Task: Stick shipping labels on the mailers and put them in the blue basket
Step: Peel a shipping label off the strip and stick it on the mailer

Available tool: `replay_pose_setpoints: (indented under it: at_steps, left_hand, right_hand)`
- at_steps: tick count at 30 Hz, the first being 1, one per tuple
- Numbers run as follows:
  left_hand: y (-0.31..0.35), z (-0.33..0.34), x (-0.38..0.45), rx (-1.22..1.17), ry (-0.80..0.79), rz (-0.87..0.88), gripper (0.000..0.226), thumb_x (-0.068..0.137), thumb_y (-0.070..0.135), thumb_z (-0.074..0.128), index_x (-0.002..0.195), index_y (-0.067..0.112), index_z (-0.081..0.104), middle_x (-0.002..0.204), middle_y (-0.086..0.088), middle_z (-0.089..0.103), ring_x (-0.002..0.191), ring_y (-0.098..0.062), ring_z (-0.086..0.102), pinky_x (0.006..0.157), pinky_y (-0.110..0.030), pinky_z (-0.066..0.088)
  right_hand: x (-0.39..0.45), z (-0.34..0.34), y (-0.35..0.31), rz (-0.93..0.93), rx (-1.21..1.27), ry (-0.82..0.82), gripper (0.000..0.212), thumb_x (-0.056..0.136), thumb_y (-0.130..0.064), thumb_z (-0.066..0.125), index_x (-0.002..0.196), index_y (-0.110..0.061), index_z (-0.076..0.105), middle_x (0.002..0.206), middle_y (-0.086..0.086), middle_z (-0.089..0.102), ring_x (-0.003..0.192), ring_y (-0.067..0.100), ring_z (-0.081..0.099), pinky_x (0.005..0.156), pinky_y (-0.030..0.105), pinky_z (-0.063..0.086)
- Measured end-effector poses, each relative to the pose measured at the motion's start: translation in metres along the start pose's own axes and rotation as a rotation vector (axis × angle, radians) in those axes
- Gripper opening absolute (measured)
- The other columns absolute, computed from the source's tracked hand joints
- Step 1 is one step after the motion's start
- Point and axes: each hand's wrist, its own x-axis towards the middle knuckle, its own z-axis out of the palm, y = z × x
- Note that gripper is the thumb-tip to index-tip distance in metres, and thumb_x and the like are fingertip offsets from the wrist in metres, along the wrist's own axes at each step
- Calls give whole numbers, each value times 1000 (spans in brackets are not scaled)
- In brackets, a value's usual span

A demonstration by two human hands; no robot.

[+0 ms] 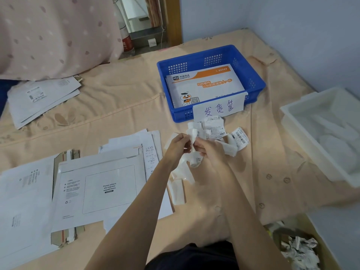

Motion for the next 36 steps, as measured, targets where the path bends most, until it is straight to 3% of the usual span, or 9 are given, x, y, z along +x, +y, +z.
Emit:
replay_pose_setpoints:
  at_steps: [7, 11, 14, 17, 21, 24, 26, 33, 36]
  left_hand:
    - [4, 1, -4, 173, -11, 17, 26, 92, 33, 58, 84, 12, 46, 75, -1, 51, 69, -13, 49, 65, -19, 41]
    - [-1, 1, -6, 371, 28, 208, 28, 79, 23, 75, 83, 8, 52, 83, -3, 60, 76, -11, 57, 67, -18, 45]
    - [-1, 3, -7, 489, 50, 311, 34, 68, 12, 82, 84, 1, 55, 79, 1, 60, 71, -10, 58, 66, -17, 46]
    - [0, 6, -6, 489, 88, 349, 26, 71, 10, 80, 81, 0, 59, 74, 2, 62, 70, -14, 61, 67, -18, 48]
    - [-1, 2, -3, 407, 69, 252, 13, 75, 9, 77, 81, 2, 67, 78, -5, 69, 72, -12, 65, 76, -21, 54]
    - [0, 0, -2, 255, 32, 149, 5, 77, 1, 72, 80, 2, 67, 79, -7, 68, 80, -21, 67, 83, -31, 57]
    - [1, 0, -2, 138, -3, 66, 3, 80, -3, 67, 82, -1, 67, 82, -10, 67, 85, -23, 65, 84, -28, 56]
    - [-1, -5, -2, 67, -99, -71, 12, 90, 1, 57, 87, 0, 69, 74, -3, 64, 71, -12, 55, 67, -16, 47]
    - [-2, -5, -4, 0, -131, -87, 16, 92, 1, 56, 81, -1, 68, 64, -3, 55, 60, -11, 48, 64, -15, 46]
  right_hand:
    - [1, 1, 2, -70, -25, 58, 14, 89, -9, 62, 77, -13, 67, 70, 0, 68, 64, 7, 63, 53, 12, 44]
    - [4, 0, 5, -98, -37, 126, 21, 88, -7, 62, 69, -15, 64, 64, -1, 65, 58, 7, 60, 53, 15, 45]
    - [2, 0, 3, -129, -58, 147, 12, 84, -9, 67, 72, -9, 68, 61, -2, 63, 57, 7, 59, 50, 13, 45]
    - [5, -2, 3, -157, -109, 142, 7, 85, -10, 66, 82, -7, 71, 68, 1, 66, 67, 13, 62, 65, 20, 49]
    - [9, -7, 5, -216, -205, 140, 10, 88, -12, 62, 83, -8, 71, 76, 6, 69, 80, 21, 66, 80, 33, 53]
    - [10, -8, 7, -252, -277, 140, 11, 89, -12, 60, 84, -7, 69, 80, 7, 69, 79, 19, 64, 73, 25, 50]
    - [10, -8, 8, -268, -288, 134, 15, 89, -12, 59, 88, 0, 69, 84, 9, 70, 81, 20, 64, 74, 26, 50]
    - [14, -9, 9, -256, -347, 103, 12, 93, -10, 55, 93, -3, 64, 96, 12, 68, 91, 24, 63, 85, 35, 50]
    - [13, -7, 10, -246, -330, 89, 15, 94, -6, 51, 93, 1, 64, 93, 13, 66, 88, 22, 60, 79, 29, 48]
